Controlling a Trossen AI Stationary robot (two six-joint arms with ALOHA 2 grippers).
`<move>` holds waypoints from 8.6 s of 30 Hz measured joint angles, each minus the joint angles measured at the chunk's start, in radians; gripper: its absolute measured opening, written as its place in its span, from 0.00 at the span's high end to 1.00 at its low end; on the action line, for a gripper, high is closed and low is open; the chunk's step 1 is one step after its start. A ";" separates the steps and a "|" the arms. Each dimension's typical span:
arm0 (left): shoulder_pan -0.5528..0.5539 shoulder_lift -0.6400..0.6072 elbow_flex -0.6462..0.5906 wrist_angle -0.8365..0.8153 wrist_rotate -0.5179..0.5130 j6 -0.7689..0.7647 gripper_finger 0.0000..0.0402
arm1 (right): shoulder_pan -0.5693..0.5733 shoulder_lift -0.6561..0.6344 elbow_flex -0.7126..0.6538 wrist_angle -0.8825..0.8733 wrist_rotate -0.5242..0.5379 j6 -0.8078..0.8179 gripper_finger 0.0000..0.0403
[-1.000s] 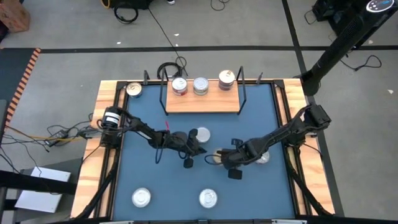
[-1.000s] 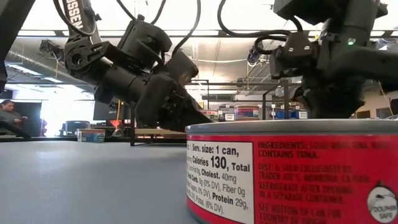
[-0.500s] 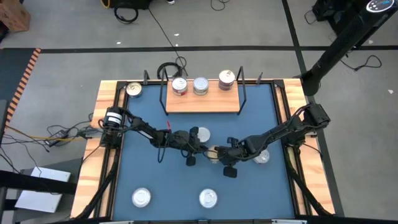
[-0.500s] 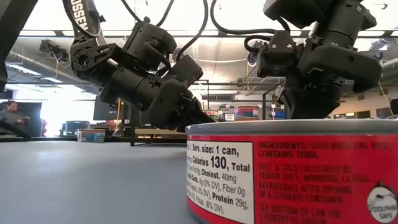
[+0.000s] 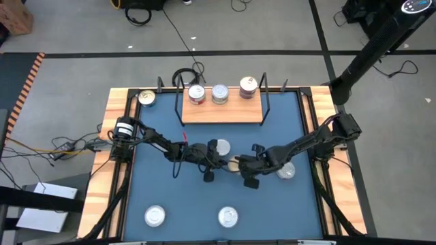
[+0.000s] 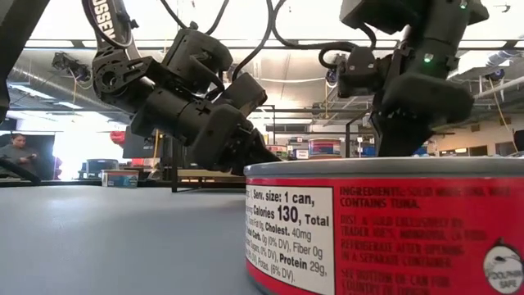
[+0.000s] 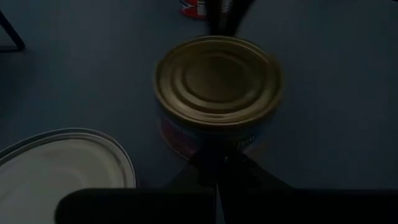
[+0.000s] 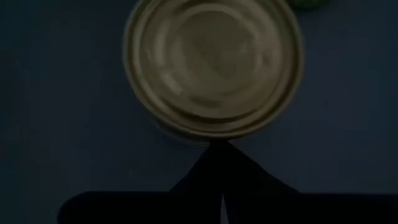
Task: Stack canned seafood by type on shelf
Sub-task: Put the blue tuna can on the shelf aligned with the stacked blue tuna cans
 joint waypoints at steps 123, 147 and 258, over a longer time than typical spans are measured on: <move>-0.029 -0.119 -0.047 -0.238 -0.045 0.079 0.99 | -0.047 -0.051 0.123 0.057 0.094 -0.029 0.63; -0.034 -0.100 -0.047 -0.130 -0.075 0.004 0.99 | 0.039 -0.048 0.123 0.103 0.177 0.241 0.20; -0.031 -0.103 -0.340 0.349 -0.113 -0.045 0.99 | -0.537 0.080 0.262 -0.203 0.389 -0.951 0.52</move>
